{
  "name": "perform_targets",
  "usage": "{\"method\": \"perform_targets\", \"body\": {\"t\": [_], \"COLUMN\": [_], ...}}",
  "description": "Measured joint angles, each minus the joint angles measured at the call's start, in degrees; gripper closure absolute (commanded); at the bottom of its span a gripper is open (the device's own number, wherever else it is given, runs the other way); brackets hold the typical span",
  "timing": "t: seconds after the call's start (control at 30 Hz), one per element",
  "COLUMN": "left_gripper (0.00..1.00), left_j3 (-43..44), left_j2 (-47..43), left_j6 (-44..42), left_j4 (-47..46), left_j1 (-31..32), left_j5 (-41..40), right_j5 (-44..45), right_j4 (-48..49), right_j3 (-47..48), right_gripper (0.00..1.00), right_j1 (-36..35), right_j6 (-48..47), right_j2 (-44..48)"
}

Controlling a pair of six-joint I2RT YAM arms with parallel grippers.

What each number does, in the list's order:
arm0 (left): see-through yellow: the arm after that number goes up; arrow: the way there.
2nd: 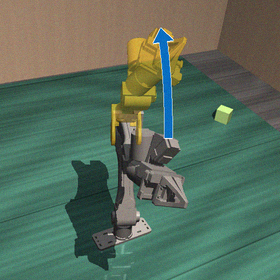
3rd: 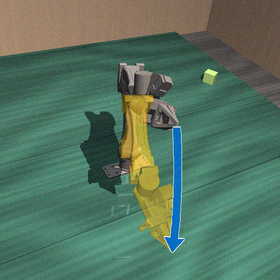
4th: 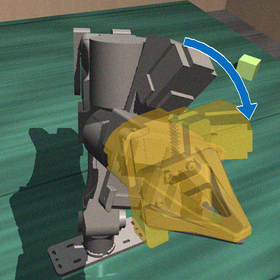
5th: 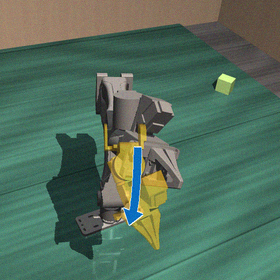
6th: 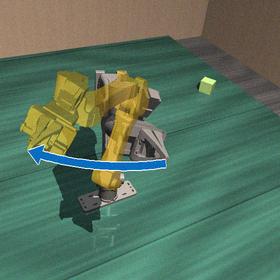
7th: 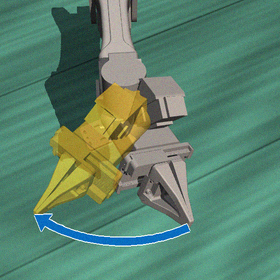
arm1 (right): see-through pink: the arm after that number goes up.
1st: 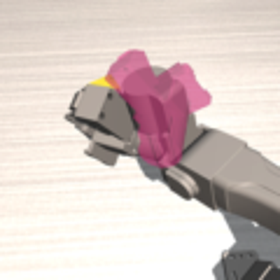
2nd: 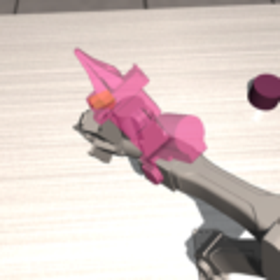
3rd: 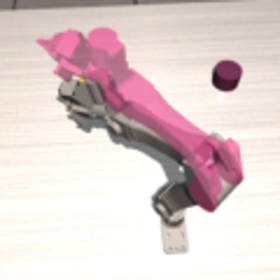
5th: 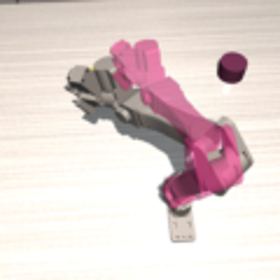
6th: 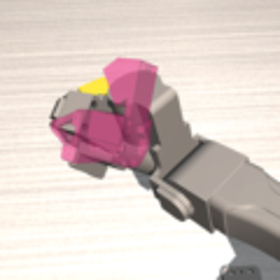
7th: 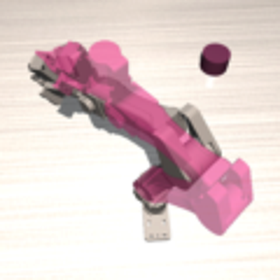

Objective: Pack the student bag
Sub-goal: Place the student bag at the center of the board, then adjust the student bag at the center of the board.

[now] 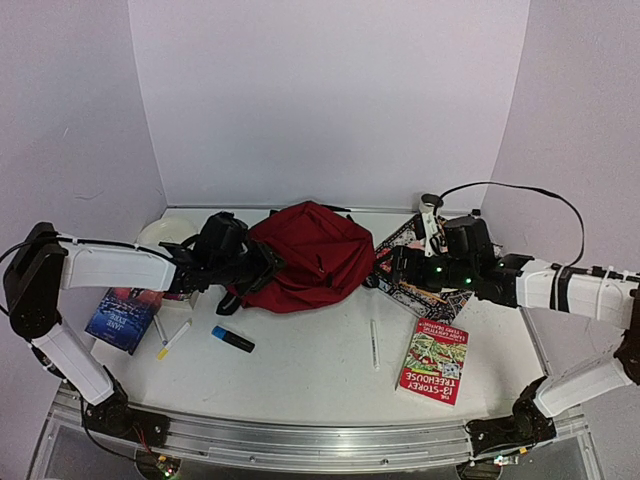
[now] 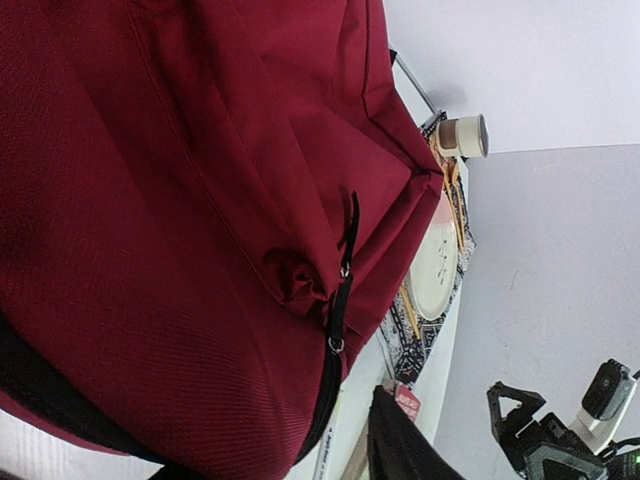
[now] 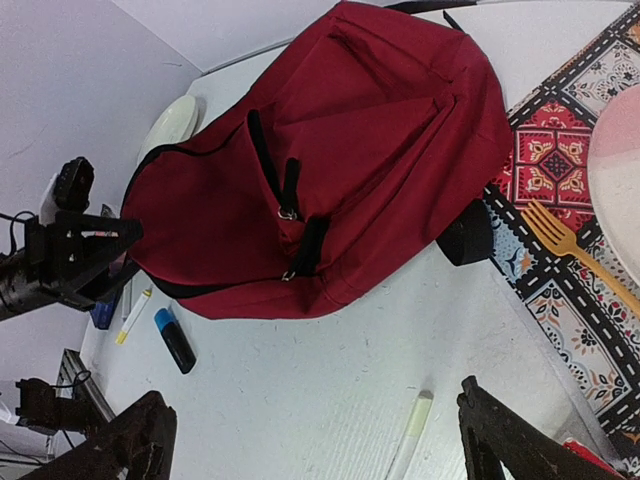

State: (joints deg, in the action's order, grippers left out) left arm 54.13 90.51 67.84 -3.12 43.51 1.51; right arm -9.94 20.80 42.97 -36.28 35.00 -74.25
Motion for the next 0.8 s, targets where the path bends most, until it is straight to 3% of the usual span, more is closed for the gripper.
{"method": "perform_targets", "body": {"t": [0.43,0.8], "left_gripper": [0.20,0.18], "left_j3": [-6.6,-12.3], "left_j2": [-9.1,-15.3], "left_j6": [-5.2,-6.5], "left_j4": [7.1,14.0], "left_j1": [1.9,1.8], "left_j5": [-1.9,-2.7], "right_j5": [1.6,2.3], "right_j4": [0.7,0.9], "right_j3": [1.2,3.9], "right_gripper": [0.02,0.02], "right_j1": [-2.2,-7.6], "right_j6": [2.9,6.6], "right_j2": [-3.1,-9.5]}}
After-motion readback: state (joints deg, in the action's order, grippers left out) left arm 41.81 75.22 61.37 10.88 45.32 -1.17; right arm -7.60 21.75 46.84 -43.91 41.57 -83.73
